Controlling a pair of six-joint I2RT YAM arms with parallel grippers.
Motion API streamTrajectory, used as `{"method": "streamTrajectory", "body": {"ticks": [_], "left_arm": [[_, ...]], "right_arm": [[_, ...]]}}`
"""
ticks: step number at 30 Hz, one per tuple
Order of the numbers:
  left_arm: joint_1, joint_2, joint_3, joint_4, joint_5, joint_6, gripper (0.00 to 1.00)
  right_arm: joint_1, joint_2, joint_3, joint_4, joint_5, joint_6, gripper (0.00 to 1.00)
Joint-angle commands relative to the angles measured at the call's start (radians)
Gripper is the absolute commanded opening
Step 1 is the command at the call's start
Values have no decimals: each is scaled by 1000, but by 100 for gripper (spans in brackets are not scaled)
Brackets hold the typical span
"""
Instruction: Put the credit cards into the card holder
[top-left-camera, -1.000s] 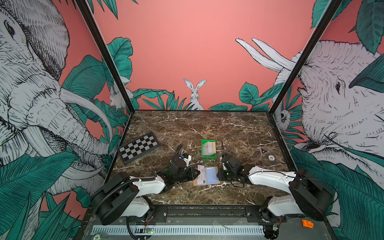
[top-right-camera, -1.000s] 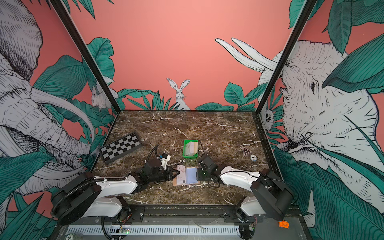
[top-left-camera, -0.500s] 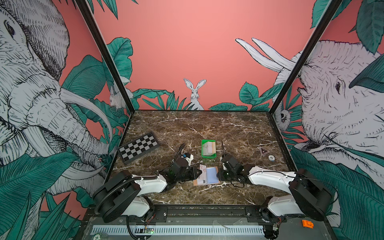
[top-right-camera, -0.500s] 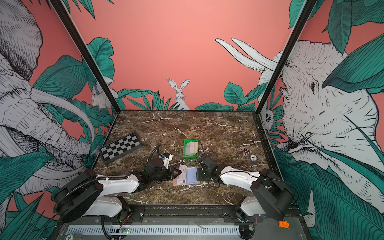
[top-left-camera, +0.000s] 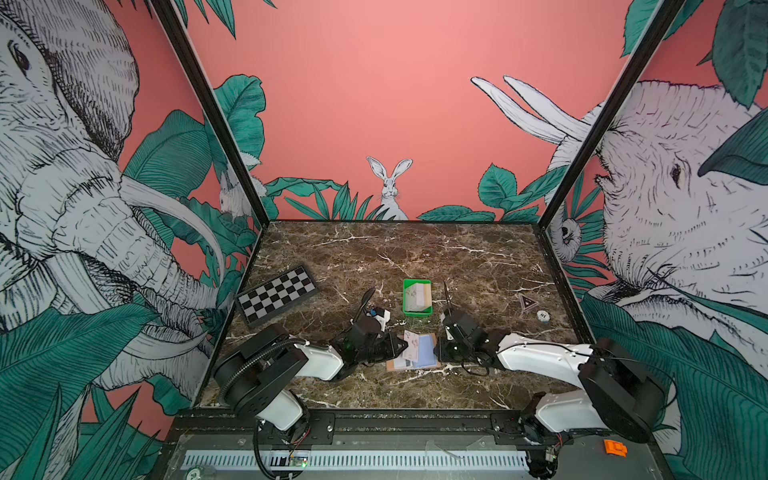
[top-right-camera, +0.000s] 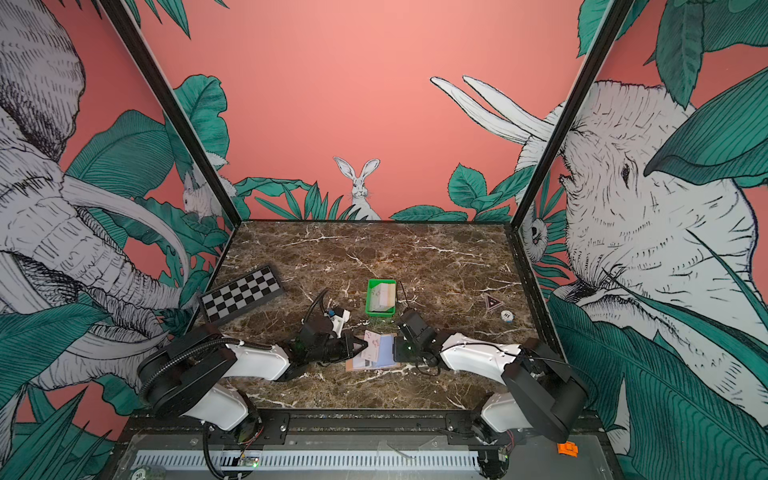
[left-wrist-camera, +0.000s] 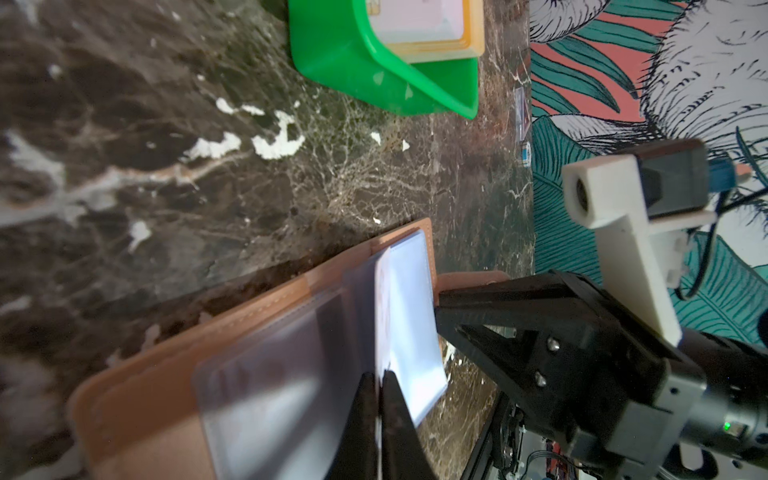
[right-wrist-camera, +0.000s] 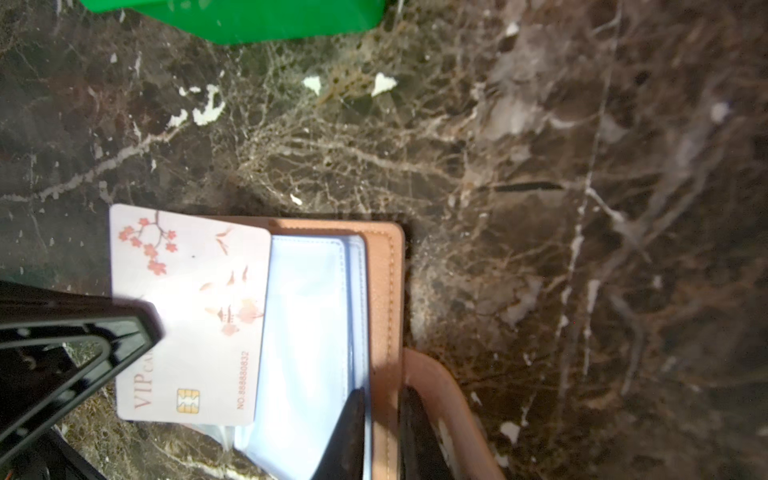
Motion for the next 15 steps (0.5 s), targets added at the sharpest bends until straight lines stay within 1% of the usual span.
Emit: {"method": "streamTrajectory", "body": {"ticks": [1,6,10,15], "left_arm": [[-5,-51,-8,-53,-35,-2,8],[-5,-133,-3,-180,-70,12,7],[-5,-164,-26,-169,-80,-23,6],[-6,-155,-35,-110,-66,-58,6]], "right_arm": [[8,-1,-20,-70,47,-4,16],[8,-4,-24,-76,55,1,16],[8,-20,-38,-72,62,13,16],[8,-34,-50,-60,56,21,16]]}}
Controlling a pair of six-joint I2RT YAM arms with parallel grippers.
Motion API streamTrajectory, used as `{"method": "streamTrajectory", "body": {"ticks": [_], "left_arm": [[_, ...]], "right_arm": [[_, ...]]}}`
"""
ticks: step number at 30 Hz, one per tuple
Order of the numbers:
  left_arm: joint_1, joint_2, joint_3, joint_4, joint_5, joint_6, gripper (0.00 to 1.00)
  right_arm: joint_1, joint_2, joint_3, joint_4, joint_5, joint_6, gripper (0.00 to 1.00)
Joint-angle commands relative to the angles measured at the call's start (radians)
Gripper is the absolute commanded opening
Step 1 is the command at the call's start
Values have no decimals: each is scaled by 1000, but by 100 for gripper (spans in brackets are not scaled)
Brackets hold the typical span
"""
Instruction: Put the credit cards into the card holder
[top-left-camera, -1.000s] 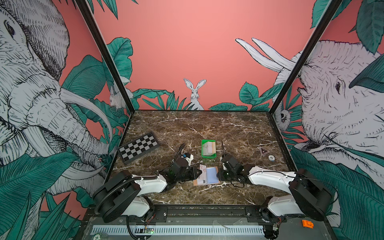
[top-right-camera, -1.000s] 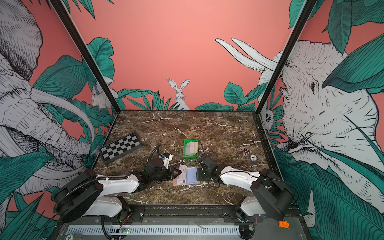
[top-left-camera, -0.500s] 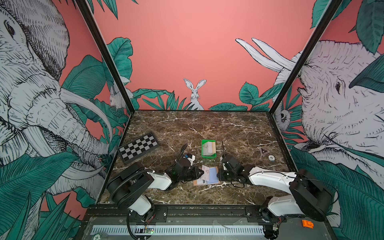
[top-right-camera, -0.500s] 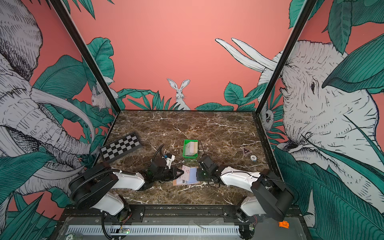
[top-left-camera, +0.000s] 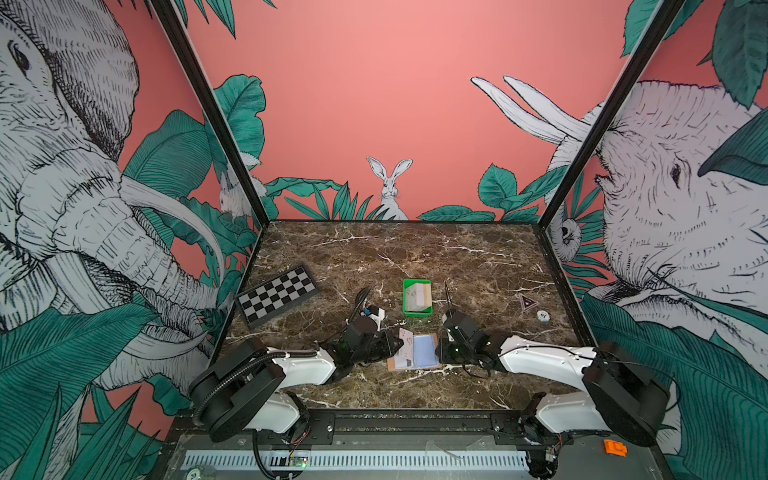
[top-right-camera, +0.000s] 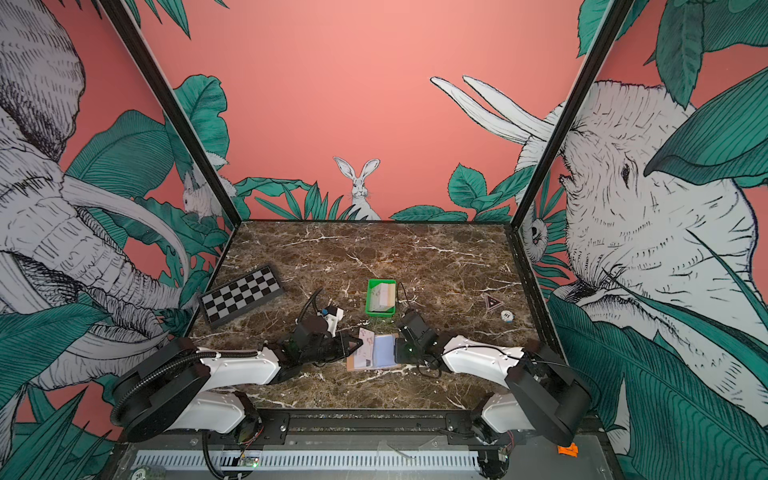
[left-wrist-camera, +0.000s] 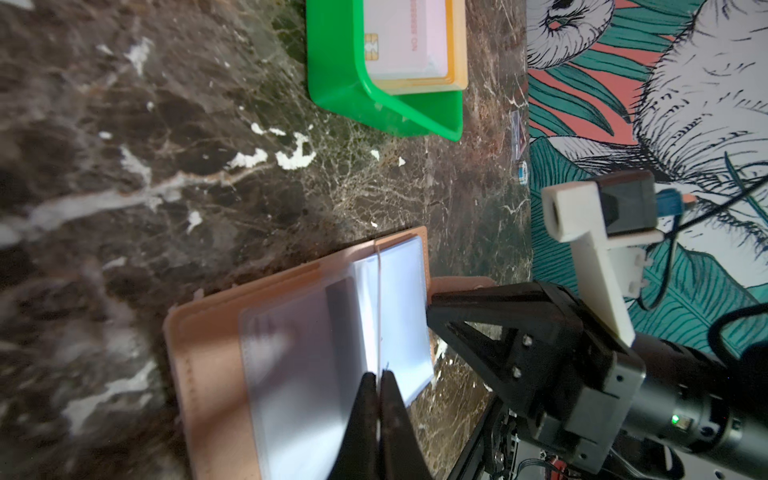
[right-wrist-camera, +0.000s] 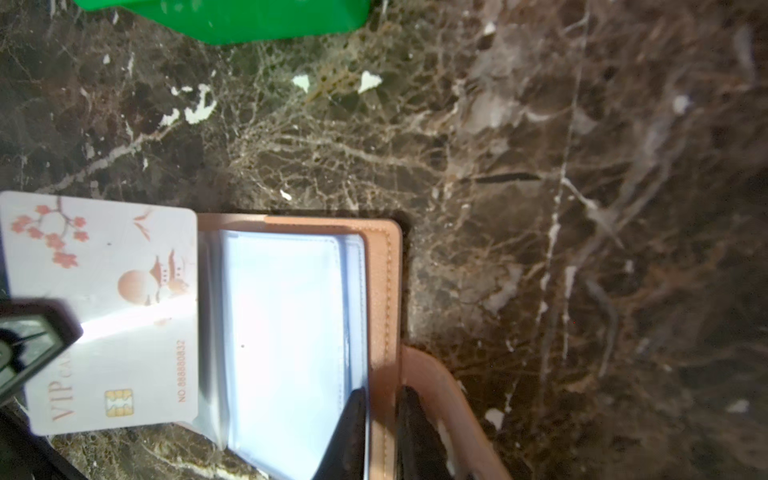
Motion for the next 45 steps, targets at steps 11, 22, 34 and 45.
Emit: {"method": "streamTrajectory", "body": {"ticks": [11,22,34,45], "left_arm": [[-24,-7,-36,121,-24,-52,5],[-62,-6,-58,186,-101,-65,5],[-116,39,-71,243,-183,-107,2],[-124,-23,-82,147,-235,-119,1]], "right_arm": [[2,-99,-72,-4,-17,34,22],[2,-165,-66,-88,17,43,20],[2,-149,-109,-6,-25,43,16],[2,-106,-119,30,-36,35,15]]}}
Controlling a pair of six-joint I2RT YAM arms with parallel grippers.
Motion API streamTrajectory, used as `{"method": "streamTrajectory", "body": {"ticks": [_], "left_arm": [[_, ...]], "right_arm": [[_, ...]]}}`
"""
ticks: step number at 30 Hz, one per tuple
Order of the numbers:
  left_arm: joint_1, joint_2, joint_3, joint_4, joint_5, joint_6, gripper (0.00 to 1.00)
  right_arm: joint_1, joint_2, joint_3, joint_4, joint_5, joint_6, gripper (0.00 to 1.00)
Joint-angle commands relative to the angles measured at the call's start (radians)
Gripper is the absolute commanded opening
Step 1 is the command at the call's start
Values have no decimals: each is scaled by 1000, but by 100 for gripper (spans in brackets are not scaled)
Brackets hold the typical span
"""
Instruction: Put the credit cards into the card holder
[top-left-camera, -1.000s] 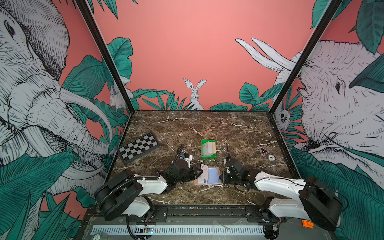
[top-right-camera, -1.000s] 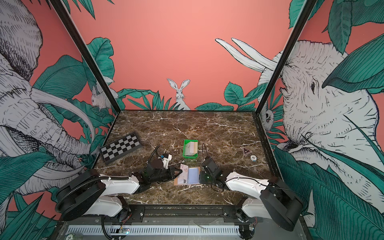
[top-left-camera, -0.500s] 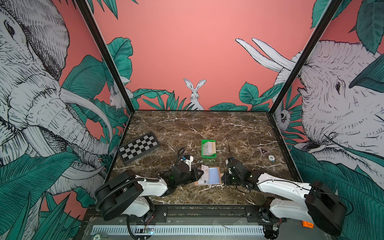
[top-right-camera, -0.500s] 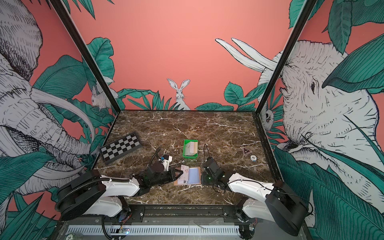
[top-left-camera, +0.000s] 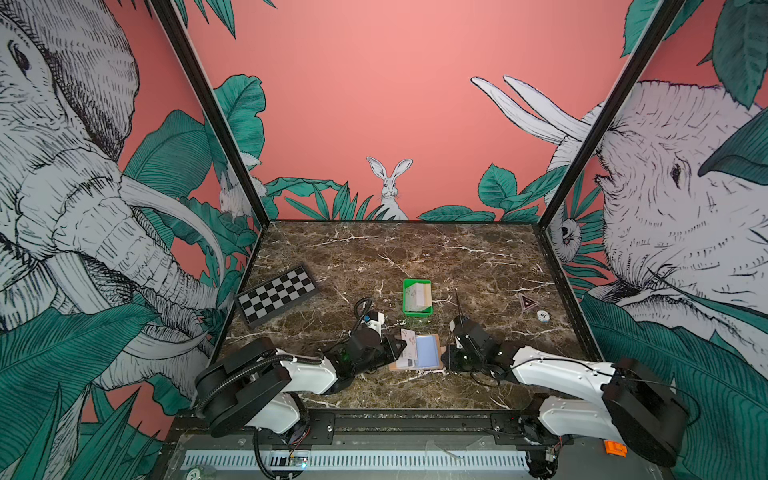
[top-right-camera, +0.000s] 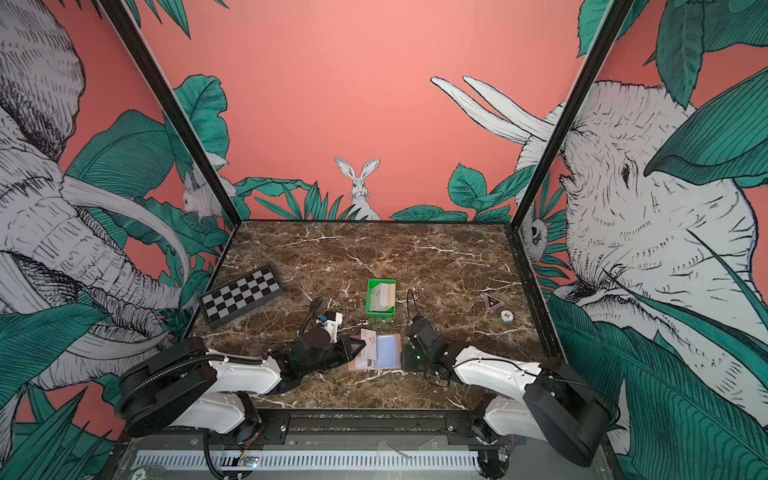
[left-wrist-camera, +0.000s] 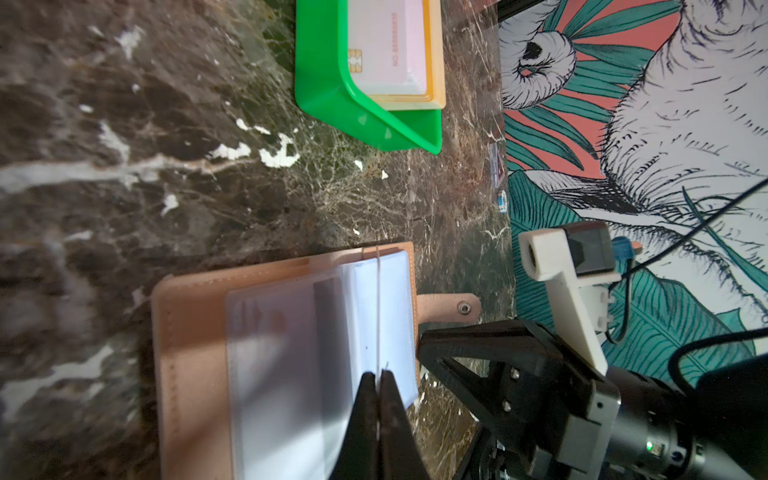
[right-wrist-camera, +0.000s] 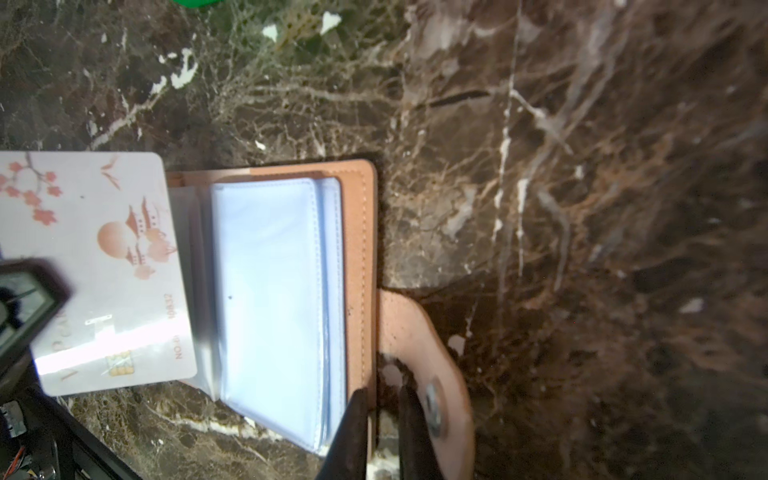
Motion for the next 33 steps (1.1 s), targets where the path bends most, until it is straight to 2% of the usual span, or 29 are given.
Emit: {"method": "streamTrajectory", "body": {"ticks": [1,10,24,33], "left_arm": [[-7,-43,-19,-38,-32,-13,1],[-17,-14,-21,-14,-22,-38,0],[-35,101,-18,95,-23,-71,0],[-44,125,-19,121,-23,-86,0]], "right_arm": [[3,17,-15,15,-2,-6,15],[2,29,-18,14,4,-5,11],[2,23,-21,5,5,-7,11],[2,27,-19,3,6,-13,10]]}}
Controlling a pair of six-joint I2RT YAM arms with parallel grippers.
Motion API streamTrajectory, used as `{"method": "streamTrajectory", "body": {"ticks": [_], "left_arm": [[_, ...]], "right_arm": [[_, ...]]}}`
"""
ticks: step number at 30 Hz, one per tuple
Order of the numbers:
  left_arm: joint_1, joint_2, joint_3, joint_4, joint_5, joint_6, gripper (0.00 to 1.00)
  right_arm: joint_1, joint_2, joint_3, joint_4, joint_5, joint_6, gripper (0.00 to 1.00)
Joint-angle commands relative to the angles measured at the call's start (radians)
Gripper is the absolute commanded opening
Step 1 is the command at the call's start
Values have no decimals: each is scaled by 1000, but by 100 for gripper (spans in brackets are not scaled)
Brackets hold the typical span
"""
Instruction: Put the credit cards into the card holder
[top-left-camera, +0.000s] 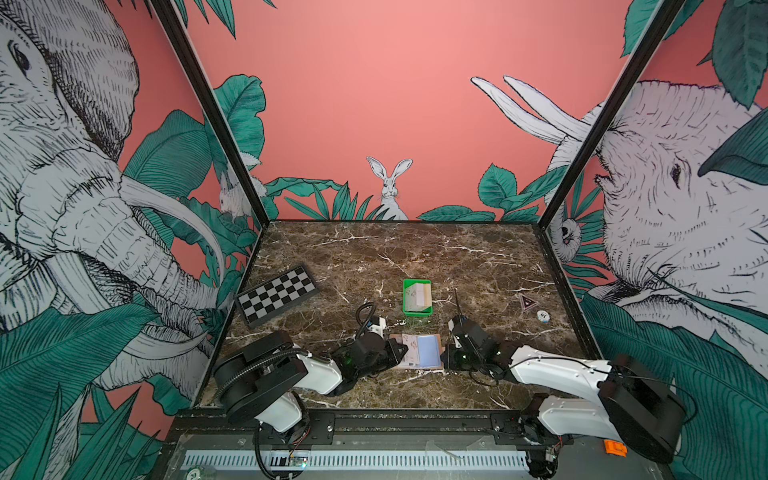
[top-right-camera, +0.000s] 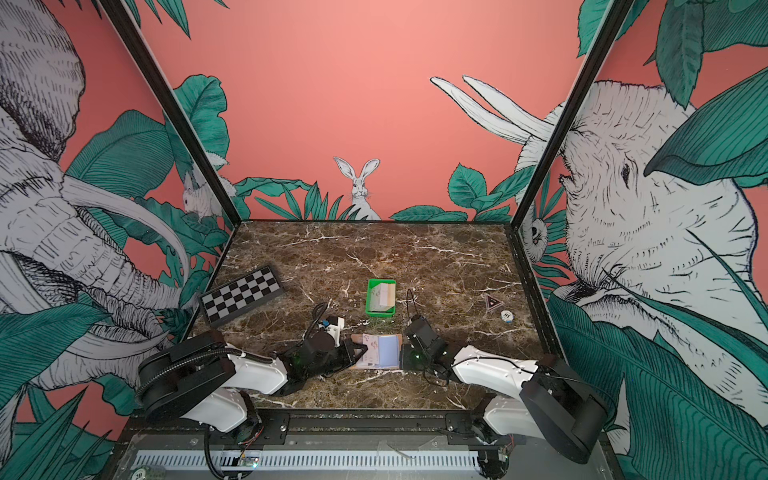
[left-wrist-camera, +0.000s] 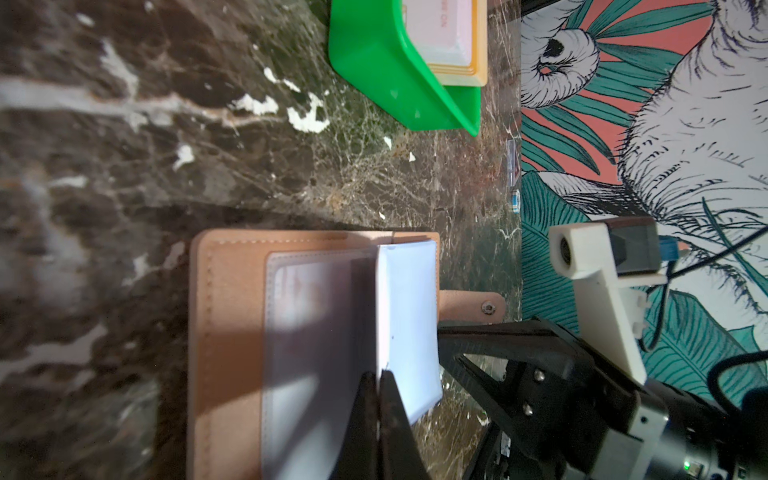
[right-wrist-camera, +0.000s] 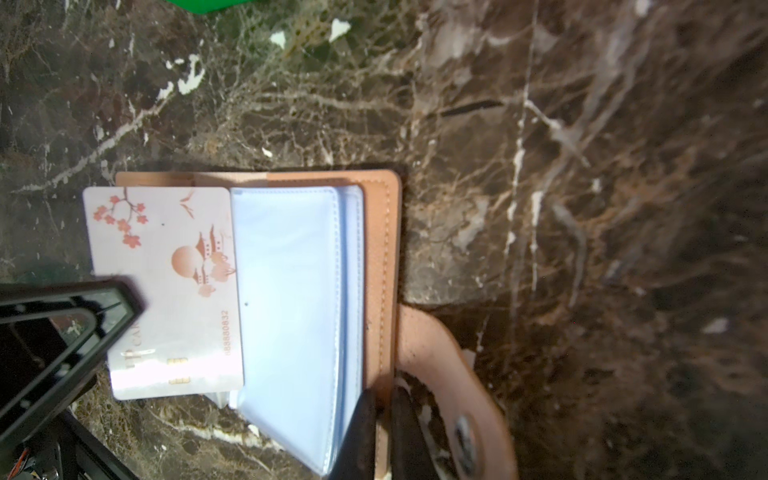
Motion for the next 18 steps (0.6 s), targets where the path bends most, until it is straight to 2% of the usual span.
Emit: {"method": "streamTrajectory", "body": {"ticks": [1,18], "left_arm": [[-9,9,-12,19,-4,-16,0],[-15,38,-9,31,9,-22,0]], "right_arm": [[2,13,-19,-18,10,-9,10],[3,21,-21,-24,19,-16,10]]}}
